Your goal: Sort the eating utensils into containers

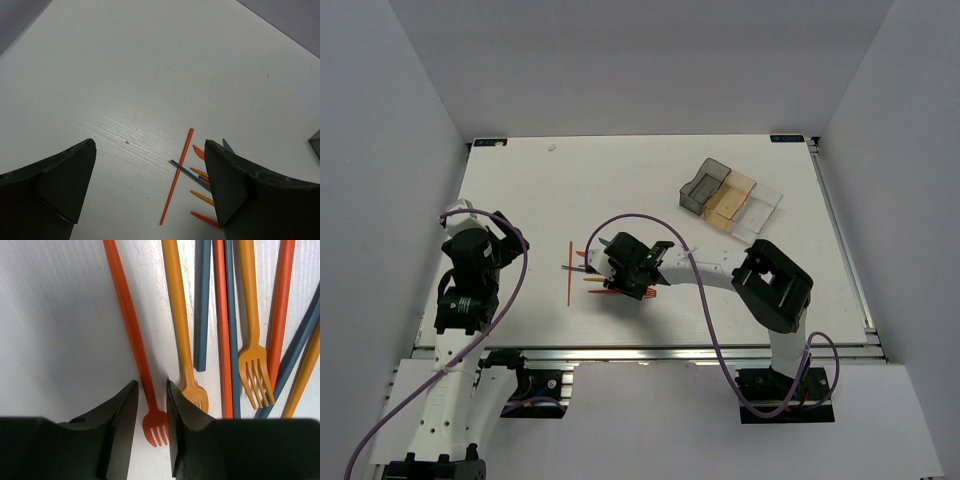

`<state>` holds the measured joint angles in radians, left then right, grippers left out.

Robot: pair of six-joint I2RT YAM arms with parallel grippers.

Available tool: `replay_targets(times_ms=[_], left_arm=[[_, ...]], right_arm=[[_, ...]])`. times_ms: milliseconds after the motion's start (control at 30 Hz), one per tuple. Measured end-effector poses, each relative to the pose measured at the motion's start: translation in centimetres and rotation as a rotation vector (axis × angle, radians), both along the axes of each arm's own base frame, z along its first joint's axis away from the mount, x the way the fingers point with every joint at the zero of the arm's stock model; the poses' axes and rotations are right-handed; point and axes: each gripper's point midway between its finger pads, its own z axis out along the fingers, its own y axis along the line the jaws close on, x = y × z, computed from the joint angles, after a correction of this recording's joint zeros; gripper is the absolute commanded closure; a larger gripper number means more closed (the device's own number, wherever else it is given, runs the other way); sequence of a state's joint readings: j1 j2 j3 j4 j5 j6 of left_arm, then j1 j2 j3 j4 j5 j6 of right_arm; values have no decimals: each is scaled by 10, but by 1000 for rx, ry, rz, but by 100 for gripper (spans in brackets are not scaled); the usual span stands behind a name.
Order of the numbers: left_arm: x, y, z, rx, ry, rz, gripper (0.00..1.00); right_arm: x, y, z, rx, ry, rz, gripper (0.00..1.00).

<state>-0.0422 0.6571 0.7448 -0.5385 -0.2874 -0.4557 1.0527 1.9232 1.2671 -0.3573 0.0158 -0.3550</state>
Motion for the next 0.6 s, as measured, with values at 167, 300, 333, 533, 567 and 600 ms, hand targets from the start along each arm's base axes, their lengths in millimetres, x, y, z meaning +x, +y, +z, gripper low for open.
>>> replay_targets(times_ms=[167,300,333,533,567,600], left_arm=[[1,-1,-1,0,5,-8,2],[1,-2,-2,-2,7,-11,2],[1,-2,-2,-2,8,-12,2],[1,-2,-2,-2,8,-12,2],[1,-2,-2,-2,7,-13,2],[1,-2,-2,-2,7,-13,2]], right_arm=[[-1,1,0,5,10,8,74],[-3,0,-1,4,11,11,77],[-3,1,-2,5,7,12,78],[-13,3,-2,29,-26,17,100],[-15,3,-2,37,-28,19,100],[-19,3,-2,45,-24,21,100]])
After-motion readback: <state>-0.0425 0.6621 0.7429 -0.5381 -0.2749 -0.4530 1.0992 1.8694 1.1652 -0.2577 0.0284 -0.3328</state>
